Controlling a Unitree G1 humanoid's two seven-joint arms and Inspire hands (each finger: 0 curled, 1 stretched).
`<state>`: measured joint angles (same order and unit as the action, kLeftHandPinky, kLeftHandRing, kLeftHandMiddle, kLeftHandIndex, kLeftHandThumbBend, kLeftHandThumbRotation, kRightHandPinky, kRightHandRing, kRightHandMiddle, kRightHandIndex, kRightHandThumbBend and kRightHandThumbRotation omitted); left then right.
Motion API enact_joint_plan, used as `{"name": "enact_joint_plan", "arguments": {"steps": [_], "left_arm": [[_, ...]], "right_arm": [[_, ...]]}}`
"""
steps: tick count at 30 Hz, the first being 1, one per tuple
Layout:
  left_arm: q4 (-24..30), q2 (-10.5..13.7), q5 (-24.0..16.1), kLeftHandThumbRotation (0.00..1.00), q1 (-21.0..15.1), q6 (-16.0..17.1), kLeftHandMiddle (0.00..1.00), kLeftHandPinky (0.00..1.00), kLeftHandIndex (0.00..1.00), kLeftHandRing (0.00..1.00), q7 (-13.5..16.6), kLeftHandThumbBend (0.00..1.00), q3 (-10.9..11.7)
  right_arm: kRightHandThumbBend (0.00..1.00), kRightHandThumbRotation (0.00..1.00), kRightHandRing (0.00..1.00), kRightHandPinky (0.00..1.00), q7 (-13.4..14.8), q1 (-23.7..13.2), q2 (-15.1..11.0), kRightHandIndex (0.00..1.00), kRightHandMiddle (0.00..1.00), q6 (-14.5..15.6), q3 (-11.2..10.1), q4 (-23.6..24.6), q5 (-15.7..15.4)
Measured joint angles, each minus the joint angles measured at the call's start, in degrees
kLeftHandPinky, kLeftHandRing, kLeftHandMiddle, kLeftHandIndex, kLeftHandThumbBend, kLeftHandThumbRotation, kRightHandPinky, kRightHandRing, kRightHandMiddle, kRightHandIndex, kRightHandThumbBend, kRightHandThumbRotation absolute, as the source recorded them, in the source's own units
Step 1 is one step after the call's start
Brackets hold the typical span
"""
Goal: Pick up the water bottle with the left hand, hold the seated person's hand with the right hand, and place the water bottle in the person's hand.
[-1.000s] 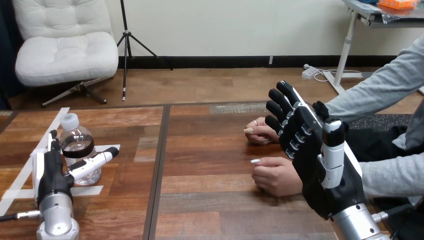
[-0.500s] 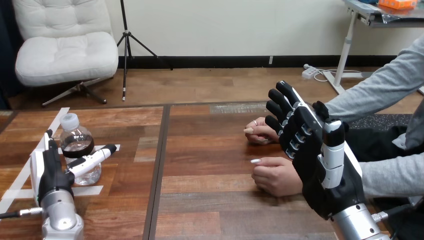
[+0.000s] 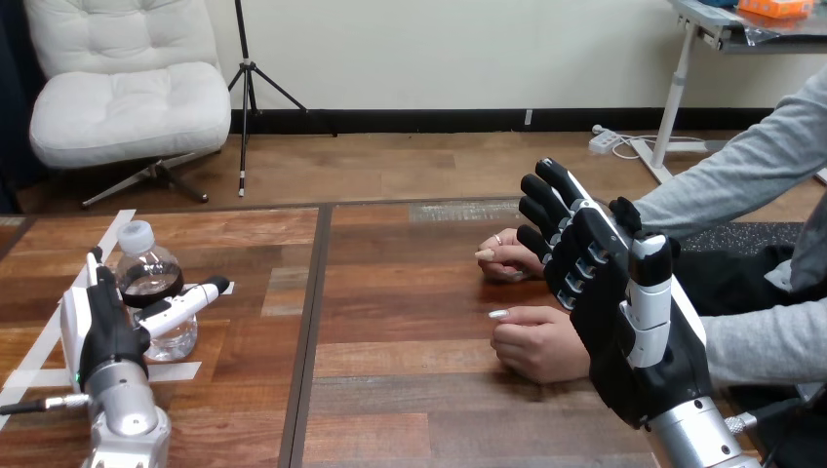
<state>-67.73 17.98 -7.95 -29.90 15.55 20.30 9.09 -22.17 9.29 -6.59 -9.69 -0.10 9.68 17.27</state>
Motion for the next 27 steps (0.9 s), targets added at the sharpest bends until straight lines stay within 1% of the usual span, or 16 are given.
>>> {"name": "enact_joint_plan", "arguments": {"steps": [6,11,19,27], "left_arm": [[-0.9,0.0,-0.26,0.24,-0.84,-0.7,1.0,1.0,1.0,1.0,0.94,1.0,-0.39],[-1.7,0.04,-0.88,0.24,-1.45,-1.52,1.0,1.0,1.0,1.0,2.09,1.0,-1.13],[-2.56,0.04,-1.52,0.26,-2.22,-2.84,1.0,1.0,1.0,1.0,3.64,1.0,-1.72],[-3.33,0.12,-1.79,0.27,-3.1,-4.83,1.0,1.0,1.0,1.0,4.49,1.0,-2.46]], "right_arm": [[1.0,1.0,1.0,1.0,-0.01,0.04,0.0,0.97,0.97,0.0,0.0,0.0,0.02],[1.0,1.0,1.0,1.0,-0.04,0.06,0.0,0.97,0.97,0.0,0.0,0.0,0.09],[1.0,1.0,1.0,1.0,-0.07,0.15,0.0,0.97,0.97,0.0,0.0,0.03,0.26],[1.0,1.0,1.0,1.0,-0.07,0.37,0.0,0.97,0.97,0.01,0.0,0.23,0.44]]}}
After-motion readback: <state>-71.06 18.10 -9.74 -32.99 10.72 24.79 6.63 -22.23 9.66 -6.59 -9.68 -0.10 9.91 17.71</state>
